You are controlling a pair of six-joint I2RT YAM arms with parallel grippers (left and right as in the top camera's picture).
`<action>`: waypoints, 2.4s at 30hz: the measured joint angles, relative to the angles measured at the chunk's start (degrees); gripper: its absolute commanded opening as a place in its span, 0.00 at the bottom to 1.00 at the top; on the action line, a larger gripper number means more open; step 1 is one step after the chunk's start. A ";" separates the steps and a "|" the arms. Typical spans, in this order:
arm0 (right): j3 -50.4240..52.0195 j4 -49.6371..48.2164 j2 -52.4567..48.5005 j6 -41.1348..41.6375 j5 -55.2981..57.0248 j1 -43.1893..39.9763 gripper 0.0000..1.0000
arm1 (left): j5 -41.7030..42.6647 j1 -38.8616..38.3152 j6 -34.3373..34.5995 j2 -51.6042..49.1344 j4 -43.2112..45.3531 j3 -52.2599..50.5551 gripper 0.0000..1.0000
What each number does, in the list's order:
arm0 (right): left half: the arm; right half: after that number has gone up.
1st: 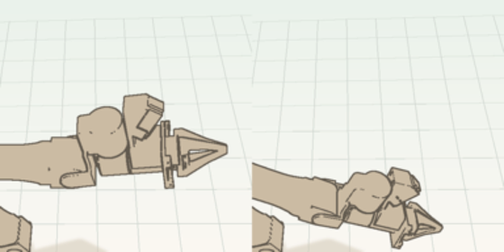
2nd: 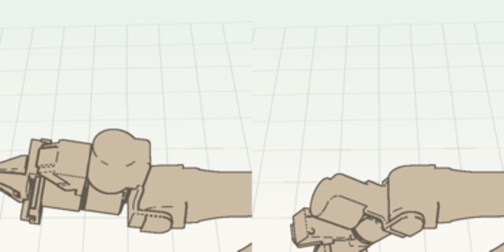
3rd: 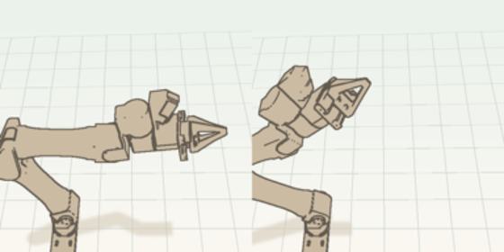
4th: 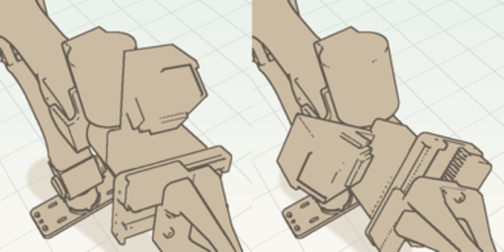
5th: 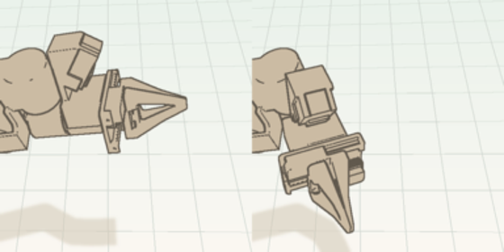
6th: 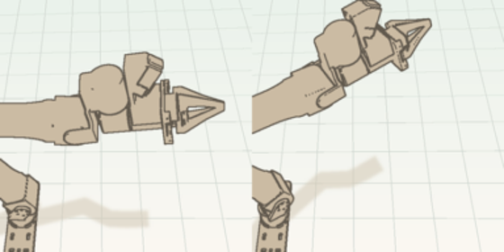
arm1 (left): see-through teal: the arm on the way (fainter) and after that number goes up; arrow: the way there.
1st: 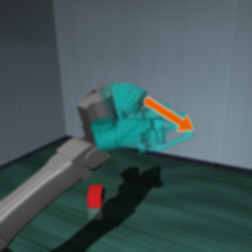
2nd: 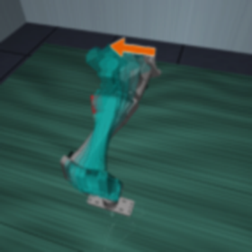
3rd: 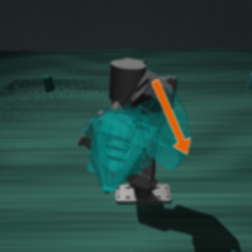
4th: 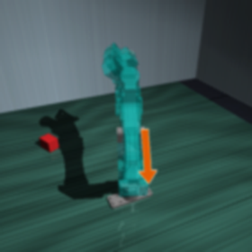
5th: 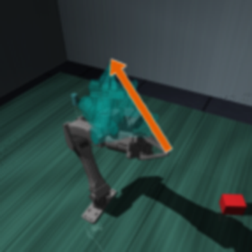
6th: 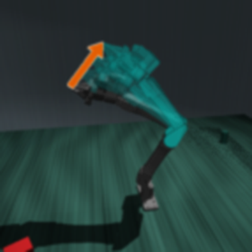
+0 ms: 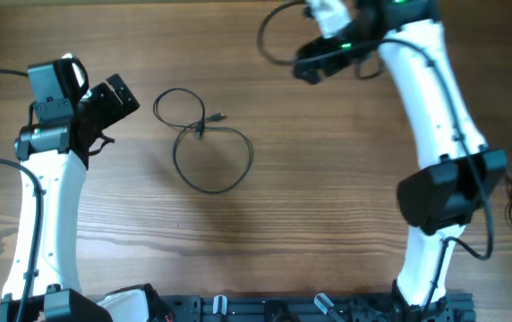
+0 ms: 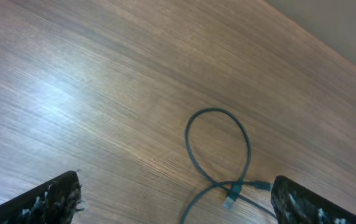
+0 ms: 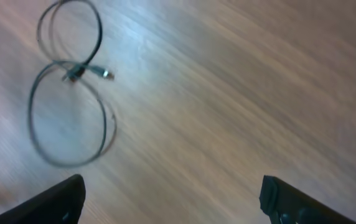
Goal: Untangle cables
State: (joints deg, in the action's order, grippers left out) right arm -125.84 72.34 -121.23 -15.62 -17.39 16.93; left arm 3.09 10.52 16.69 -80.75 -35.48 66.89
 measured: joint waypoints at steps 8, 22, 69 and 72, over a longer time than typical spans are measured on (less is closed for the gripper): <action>19.41 -28.57 0.15 11.10 9.29 12.20 0.82 | 1.36 0.00 -1.55 0.02 0.20 -0.02 1.00; 33.05 -37.48 0.15 6.32 1.51 18.27 0.86 | 2.82 0.00 -2.89 0.02 0.79 -0.02 1.00; 36.52 -43.63 -4.90 8.09 6.69 18.27 0.47 | 5.81 0.00 -3.08 0.02 0.55 -0.02 0.99; 36.57 -42.23 -4.90 8.11 6.69 18.27 0.43 | 5.81 0.00 -3.08 0.02 0.55 -0.02 1.00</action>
State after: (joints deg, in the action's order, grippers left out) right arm -89.27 30.11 -126.13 -7.51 -10.70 35.20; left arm 8.91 10.52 13.61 -80.73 -34.94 66.87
